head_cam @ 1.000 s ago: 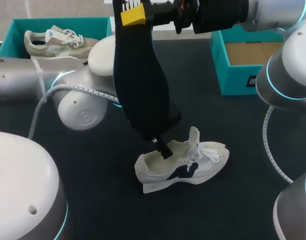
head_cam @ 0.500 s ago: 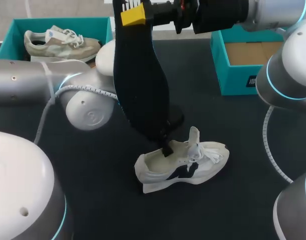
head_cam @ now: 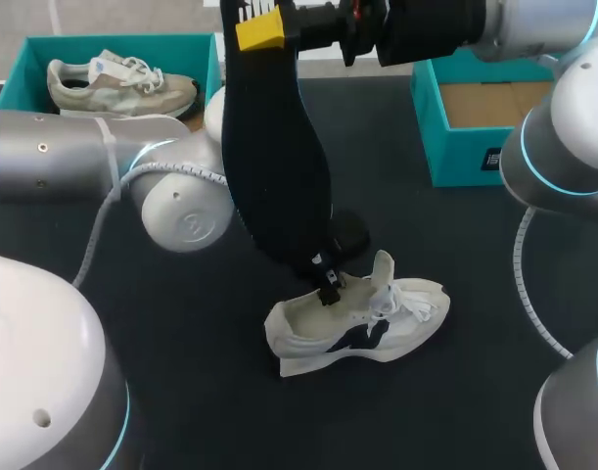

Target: Take the shoe out of the shoebox, open the shoe tongue, remove and reinsert the insole, then place the shoe into the shoebox

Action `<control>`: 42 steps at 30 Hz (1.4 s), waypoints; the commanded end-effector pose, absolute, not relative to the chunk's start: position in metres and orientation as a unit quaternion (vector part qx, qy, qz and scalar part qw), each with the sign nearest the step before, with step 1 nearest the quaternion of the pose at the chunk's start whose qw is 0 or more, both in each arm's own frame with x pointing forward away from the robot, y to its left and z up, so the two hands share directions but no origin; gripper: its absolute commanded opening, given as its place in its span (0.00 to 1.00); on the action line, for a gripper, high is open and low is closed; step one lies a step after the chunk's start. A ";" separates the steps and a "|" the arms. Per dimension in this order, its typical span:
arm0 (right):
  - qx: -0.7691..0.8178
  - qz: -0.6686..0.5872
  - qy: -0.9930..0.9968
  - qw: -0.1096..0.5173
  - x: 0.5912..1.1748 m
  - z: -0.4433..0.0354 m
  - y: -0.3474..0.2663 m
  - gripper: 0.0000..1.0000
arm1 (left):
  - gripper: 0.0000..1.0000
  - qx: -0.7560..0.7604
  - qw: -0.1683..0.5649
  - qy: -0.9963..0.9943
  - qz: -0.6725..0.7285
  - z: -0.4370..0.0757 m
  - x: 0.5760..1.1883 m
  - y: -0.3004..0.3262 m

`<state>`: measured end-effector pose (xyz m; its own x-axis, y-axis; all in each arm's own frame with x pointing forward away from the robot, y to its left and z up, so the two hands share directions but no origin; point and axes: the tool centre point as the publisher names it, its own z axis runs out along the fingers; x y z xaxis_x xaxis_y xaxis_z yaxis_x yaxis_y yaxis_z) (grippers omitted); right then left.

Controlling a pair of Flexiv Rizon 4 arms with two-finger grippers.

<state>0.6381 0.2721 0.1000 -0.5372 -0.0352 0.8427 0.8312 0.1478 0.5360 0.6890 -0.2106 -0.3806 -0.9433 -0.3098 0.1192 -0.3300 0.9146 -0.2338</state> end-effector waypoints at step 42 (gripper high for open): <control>-0.304 -0.578 -0.659 0.373 0.638 0.101 0.275 0.00 | 0.00 -0.378 0.274 -0.881 0.071 -0.353 0.706 -0.236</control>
<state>0.6381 0.2721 0.1000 -0.5373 -0.0352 0.8427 0.8311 0.1479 0.5361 0.7044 -0.2257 -0.3607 -0.6267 0.7089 0.3235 0.6010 0.7040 -0.3784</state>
